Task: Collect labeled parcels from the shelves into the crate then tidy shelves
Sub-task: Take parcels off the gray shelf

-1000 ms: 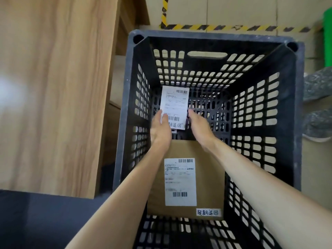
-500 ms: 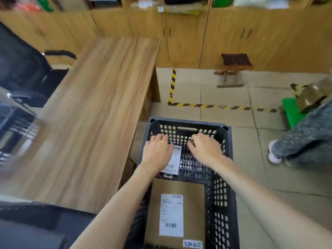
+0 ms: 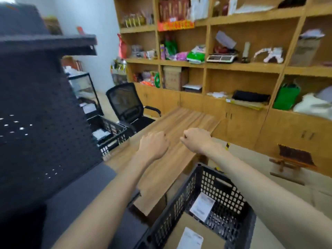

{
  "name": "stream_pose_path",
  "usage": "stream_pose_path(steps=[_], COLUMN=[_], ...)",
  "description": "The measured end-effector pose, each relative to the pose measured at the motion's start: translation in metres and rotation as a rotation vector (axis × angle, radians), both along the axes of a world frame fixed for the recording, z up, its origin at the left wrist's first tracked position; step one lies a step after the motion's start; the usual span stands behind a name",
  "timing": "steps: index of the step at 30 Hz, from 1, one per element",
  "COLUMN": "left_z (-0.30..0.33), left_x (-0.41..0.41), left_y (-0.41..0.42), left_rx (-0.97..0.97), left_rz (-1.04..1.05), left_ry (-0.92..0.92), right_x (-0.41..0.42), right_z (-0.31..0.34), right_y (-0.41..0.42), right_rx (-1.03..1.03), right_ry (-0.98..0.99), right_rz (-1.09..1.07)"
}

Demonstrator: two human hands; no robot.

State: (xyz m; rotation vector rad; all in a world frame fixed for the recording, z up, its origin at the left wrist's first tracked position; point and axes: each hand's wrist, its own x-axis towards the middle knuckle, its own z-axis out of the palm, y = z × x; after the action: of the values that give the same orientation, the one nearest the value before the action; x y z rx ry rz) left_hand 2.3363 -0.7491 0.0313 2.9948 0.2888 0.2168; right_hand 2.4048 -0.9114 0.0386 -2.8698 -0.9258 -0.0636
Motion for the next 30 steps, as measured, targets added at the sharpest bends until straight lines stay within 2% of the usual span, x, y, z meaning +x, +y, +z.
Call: stream_pose_path(steps=[3, 7, 14, 23, 30], left_z=[0.027, 0.051, 0.058, 0.062, 0.044], left_x=[-0.070, -0.194, -0.457, -0.788, -0.955], left_y=[0.060, 0.139, 0.214, 0.208, 0.157], left_rx=[0.025, -0.037, -0.005, 0.105, 0.088], left_rz=[0.149, 0.416, 0.835, 1.272, 1.541], left_ry=[-0.031, -0.098, -0.107, -0.096, -0.054], right_x=[-0.040, -0.127, -0.336, -0.637, -0.819], right_z=[0.033, 0.061, 0.060, 0.060, 0.043], right_y=[0.075, 0.176, 0.313, 0.389, 0.395], right_rx=[0.064, 0.079, 0.051, 0.144, 0.156], right_ry=[-0.067, -0.102, -0.038, 0.051, -0.001], right_rz=[0.162, 0.430, 0.791, 1.289, 1.542])
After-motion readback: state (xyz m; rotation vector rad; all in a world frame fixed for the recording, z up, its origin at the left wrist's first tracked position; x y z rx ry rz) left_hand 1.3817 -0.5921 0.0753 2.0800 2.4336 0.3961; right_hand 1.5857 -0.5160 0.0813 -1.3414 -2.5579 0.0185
